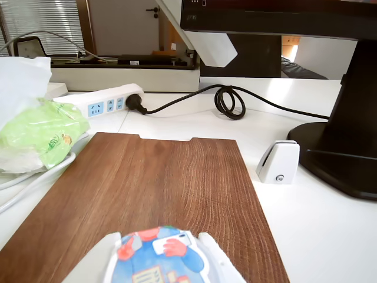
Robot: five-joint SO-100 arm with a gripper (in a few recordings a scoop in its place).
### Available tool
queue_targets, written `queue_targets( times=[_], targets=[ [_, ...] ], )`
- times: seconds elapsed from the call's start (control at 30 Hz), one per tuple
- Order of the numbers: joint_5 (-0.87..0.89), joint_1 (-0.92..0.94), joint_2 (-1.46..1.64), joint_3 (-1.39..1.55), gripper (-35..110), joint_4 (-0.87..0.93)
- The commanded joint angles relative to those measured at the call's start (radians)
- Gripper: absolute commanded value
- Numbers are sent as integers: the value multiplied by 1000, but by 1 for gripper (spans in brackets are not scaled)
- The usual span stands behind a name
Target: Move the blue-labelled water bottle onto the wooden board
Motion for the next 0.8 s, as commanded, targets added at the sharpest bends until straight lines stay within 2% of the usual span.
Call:
queue_targets(
  times=[0.0,0.33,0.6,0.77],
  targets=[
    [-17,-6,20,-60,0,-31],
    [-60,-3,-25,-49,0,-31],
    [-160,6,-21,25,0,-32],
    [-124,3,-23,84,0,-209]
  ],
)
